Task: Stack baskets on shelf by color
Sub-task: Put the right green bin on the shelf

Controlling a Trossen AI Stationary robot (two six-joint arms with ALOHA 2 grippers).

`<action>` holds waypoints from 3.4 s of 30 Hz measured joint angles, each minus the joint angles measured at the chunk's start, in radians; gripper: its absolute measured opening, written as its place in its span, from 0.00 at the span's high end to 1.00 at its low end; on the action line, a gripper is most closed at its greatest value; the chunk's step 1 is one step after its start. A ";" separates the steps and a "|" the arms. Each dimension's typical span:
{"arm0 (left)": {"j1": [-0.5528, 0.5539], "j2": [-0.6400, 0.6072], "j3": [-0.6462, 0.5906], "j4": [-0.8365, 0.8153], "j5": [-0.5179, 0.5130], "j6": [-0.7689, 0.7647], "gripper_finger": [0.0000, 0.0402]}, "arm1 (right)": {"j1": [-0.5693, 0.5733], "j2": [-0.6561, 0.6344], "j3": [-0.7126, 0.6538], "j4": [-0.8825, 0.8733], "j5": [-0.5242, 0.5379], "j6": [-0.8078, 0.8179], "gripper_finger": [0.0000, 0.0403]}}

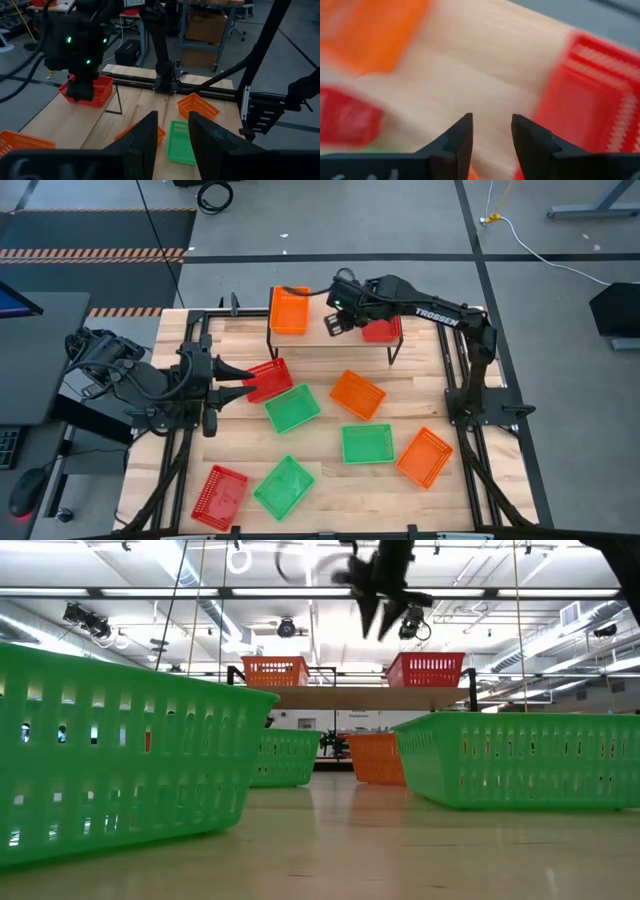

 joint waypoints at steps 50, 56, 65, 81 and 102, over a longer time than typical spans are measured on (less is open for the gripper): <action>0.006 0.000 0.000 0.000 -0.157 -0.145 0.71 | 0.614 0.000 -0.525 0.450 -0.348 0.890 0.51; 0.006 0.000 0.000 -0.010 -0.123 -0.147 0.71 | 0.623 0.001 -0.620 0.632 -0.310 0.956 0.49; 0.006 0.000 0.000 -0.014 -0.104 -0.175 0.71 | 0.613 0.001 -0.693 0.639 -0.314 0.966 0.50; 0.006 0.000 0.000 -0.013 -0.108 -0.211 0.71 | 0.601 0.001 -0.841 0.775 -0.305 0.954 0.50; 0.006 0.000 0.000 -0.013 -0.128 -0.224 0.71 | 0.610 0.000 -0.854 0.770 -0.360 0.857 0.92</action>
